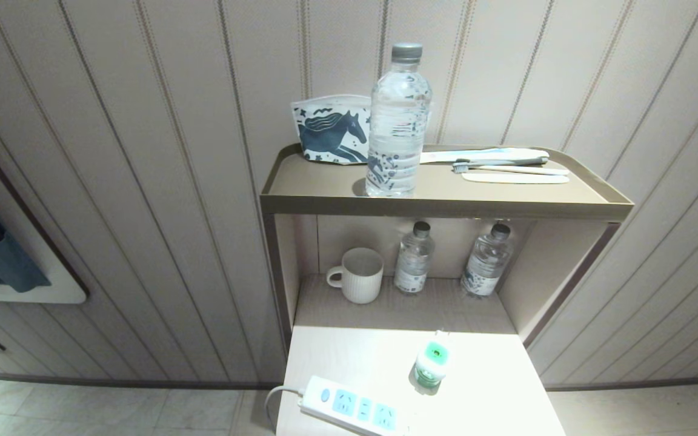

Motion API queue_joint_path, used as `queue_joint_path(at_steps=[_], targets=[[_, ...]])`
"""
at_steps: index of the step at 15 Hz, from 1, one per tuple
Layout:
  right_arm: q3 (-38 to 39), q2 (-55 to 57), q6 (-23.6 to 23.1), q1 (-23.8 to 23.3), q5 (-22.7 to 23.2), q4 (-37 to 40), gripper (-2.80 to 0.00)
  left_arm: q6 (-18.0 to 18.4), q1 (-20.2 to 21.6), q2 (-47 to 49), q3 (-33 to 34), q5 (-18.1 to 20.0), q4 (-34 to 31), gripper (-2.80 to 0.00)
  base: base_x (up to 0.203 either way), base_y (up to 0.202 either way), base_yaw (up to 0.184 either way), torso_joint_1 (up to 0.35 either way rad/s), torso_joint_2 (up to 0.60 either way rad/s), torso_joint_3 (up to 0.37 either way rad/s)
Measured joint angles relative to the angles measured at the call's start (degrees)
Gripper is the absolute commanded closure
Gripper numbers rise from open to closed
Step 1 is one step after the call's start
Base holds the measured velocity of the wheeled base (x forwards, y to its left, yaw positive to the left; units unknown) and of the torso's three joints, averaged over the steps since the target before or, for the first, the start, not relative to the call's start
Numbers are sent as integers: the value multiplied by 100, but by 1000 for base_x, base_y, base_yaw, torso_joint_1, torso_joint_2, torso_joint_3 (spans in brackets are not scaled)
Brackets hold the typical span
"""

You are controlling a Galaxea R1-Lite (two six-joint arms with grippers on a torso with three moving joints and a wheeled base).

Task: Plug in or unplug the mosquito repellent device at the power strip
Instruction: Pick up the mosquito repellent liquid

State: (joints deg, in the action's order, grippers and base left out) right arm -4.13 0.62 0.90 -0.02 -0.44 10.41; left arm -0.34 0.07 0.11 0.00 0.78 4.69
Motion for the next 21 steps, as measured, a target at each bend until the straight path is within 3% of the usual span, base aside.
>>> queue_joint_path(at_steps=[7,9,14,17,19,21], targets=[[-91,64,-57,0,2,240,0,1,0,0,0,-1,-6,0,0,0,0,0,0,0],[-456,153,-63,0,17,426,0,1,0,0,0,1,-6,0,0,0,0,0,0,0],[-2606,1229,25,-9,68,844,0,3,0,0,0,1,-3,0,0,0,0,0,0,0],[-4244,2717,483,11,151,1360,0,3,0,0,0,-1,-1,0,0,0,0,0,0,0],[-5485,3714,989,277,485,2401,0,1,0,0,0,-1,0,0,0,0,0,0,0,0],[-6176,4505,1358,815,846,3852,0,3,0,0,0,0,-1,0,0,0,0,0,0,0]])
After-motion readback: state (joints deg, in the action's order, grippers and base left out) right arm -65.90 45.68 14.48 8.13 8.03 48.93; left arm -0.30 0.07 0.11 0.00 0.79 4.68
